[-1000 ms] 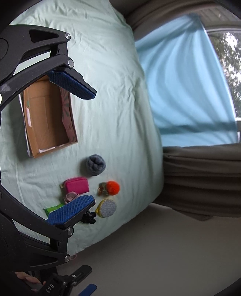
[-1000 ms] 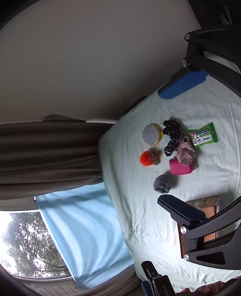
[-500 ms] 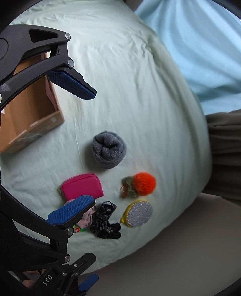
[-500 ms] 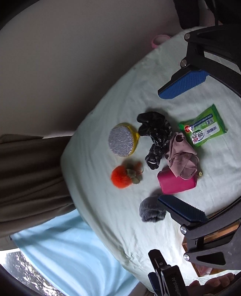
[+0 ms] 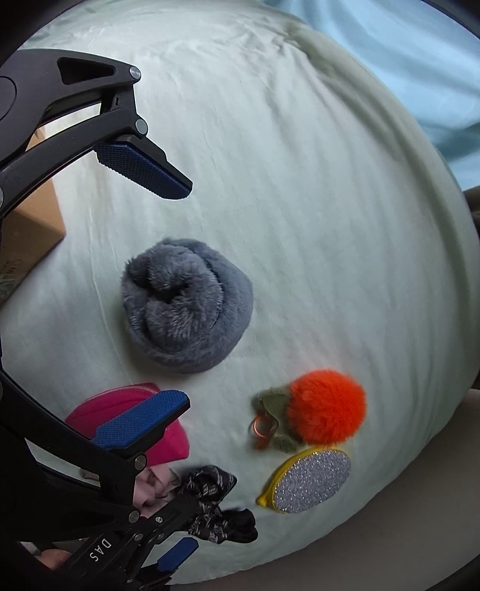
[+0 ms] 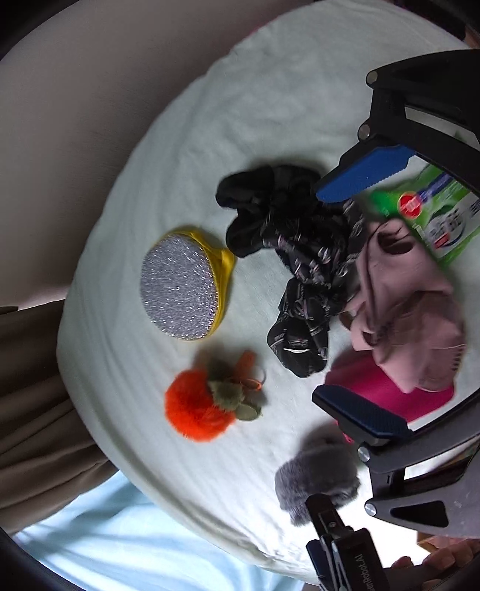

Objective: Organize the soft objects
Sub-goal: 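Grasp the grey fuzzy sock ball with the left gripper while the right grasps the black patterned scrunchie, then carry the sock ball with the left gripper while the right carries the scrunchie over the box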

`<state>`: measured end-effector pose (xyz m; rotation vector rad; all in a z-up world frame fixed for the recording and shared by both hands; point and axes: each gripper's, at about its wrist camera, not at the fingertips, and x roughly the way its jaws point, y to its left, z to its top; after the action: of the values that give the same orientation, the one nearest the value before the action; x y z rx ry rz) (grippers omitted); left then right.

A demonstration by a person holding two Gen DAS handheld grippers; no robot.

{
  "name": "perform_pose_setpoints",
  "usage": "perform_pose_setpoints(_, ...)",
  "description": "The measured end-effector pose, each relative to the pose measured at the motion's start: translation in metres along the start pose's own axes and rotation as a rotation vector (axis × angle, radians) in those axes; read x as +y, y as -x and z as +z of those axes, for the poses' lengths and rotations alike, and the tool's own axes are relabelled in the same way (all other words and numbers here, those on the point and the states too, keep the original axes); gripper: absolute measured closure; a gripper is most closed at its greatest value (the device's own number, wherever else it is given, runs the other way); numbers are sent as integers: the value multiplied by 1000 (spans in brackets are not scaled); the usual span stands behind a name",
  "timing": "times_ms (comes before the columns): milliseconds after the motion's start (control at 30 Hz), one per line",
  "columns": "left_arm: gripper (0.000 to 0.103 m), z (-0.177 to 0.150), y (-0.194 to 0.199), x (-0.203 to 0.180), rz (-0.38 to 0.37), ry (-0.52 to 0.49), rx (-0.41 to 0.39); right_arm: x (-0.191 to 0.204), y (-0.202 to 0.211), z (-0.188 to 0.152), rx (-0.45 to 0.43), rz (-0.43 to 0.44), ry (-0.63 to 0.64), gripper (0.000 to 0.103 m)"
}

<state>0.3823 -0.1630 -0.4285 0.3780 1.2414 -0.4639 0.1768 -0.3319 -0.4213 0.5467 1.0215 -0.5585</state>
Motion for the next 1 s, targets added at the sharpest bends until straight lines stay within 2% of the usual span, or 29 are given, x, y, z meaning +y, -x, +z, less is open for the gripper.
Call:
perform_pose_setpoints(100, 1, 3, -15, 1, -5, 8, 23, 3, -16, 4, 19, 0, -18, 9)
perform_pose_setpoints(233, 9, 8, -30, 5, -2, 16, 49, 5, -30, 9, 30, -18, -44, 10)
perform_pose_setpoints(333, 13, 11, -42, 6, -7, 20, 72, 1, -42, 13, 54, -38, -70, 18)
perform_pose_setpoints(400, 21, 12, -48, 4, -15, 19, 85, -4, -54, 13, 75, -31, -82, 19)
perform_pose_setpoints(467, 34, 12, -55, 0, -27, 7, 101, -3, -60, 12, 79, -41, -63, 21)
perform_pose_setpoints(500, 35, 11, -58, -1, -34, 0, 107, 0, -60, 11, 77, -48, -49, 22)
perform_pose_setpoints(567, 45, 12, -60, -6, -20, -19, 101, 3, -56, 11, 78, -45, -37, 33)
perform_pose_setpoints(667, 52, 13, -57, -11, -14, -33, 90, 1, -53, 13, 74, -26, -51, 42)
perform_pose_setpoints(767, 58, 14, -51, -11, -18, -26, 84, -2, -48, 14, 70, -9, -67, 45)
perform_pose_setpoints(1000, 58, 8, -16, -8, -34, 2, 37, -13, -7, 12, 15, 34, -74, 48)
